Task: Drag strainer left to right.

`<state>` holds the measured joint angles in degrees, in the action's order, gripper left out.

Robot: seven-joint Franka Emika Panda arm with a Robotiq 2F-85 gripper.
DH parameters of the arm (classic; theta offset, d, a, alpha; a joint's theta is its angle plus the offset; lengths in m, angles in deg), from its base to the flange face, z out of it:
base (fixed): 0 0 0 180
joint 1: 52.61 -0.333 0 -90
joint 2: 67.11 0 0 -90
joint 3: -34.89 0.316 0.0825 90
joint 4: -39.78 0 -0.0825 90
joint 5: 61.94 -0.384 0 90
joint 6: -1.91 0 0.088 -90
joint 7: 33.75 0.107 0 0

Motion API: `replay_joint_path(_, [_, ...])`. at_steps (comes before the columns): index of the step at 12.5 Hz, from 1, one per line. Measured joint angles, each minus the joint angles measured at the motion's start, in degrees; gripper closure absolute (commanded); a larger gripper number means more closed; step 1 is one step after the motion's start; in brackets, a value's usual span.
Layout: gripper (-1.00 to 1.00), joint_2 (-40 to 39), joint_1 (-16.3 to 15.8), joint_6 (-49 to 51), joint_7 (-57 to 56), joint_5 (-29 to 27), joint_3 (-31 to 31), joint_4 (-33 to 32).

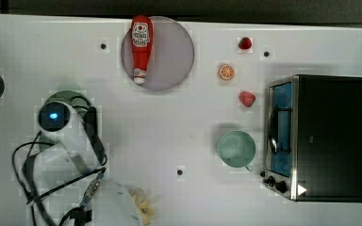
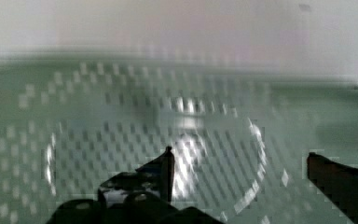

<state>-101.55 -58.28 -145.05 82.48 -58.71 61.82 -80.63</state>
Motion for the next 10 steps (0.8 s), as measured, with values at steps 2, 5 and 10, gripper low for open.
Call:
replay_joint_path(2, [-1.00, -0.3, 0.1, -3.5, 0.3, 1.8, -3.0, -1.2])
replay_joint_path(5, [-1.00, -0.9, 0.6, -3.6, 0.3, 1.4, -4.0, -1.2])
replay_joint_path(10, [-1.00, 2.7, -1.1, -5.0, 0.7, 1.4, -6.2, -5.9])
